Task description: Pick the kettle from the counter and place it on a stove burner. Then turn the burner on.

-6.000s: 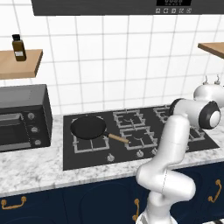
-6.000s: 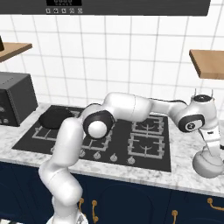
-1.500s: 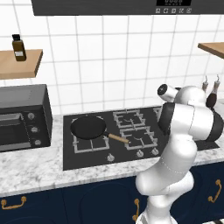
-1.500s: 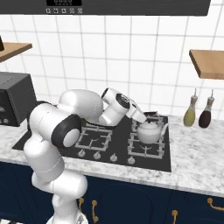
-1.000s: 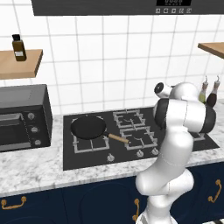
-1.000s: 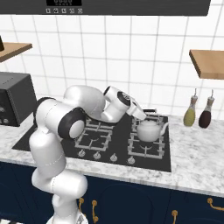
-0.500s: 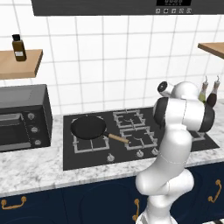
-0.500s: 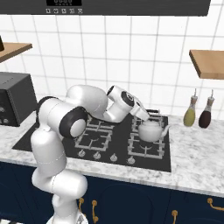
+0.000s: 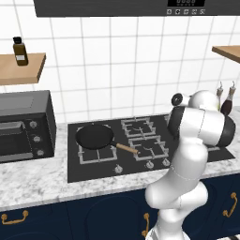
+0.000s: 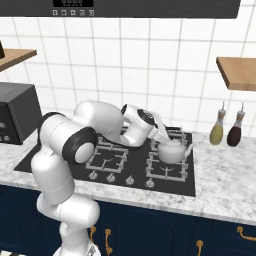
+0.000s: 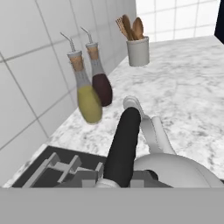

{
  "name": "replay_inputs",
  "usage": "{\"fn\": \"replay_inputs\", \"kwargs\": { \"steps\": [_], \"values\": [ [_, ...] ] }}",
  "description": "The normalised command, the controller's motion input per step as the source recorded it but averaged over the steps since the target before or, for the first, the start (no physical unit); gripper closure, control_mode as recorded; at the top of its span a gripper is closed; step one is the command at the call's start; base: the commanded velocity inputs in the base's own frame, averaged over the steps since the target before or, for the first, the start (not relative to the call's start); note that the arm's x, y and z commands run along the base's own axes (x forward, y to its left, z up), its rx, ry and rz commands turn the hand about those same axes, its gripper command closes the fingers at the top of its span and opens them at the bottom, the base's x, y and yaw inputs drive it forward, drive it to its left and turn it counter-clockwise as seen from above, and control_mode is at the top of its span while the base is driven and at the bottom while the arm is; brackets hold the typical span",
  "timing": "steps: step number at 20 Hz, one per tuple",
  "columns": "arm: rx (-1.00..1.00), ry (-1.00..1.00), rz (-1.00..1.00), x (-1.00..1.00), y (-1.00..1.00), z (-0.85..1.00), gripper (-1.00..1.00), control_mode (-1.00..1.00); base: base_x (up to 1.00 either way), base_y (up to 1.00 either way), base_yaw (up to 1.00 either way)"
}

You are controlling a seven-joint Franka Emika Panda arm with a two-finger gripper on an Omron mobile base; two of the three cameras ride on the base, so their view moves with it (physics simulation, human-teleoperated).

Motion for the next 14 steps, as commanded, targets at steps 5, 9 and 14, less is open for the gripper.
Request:
{"fn": "replay_inputs", "kwargs": {
  "steps": [5,9,14],
  "values": [
    [0.00,-0.14,0.00,-0.27,0.10,-0.27,1.00,-1.00,0.00,0.00,0.00],
    [0.00,-0.08,0.00,-0.19,0.14,-0.09,-1.00,-1.00,0.00,0.00,0.00],
    [0.00,-0.03,-0.01,-0.18,0.29,0.00,-1.00,-1.00,0.00,0.00,0.00]
  ]
}}
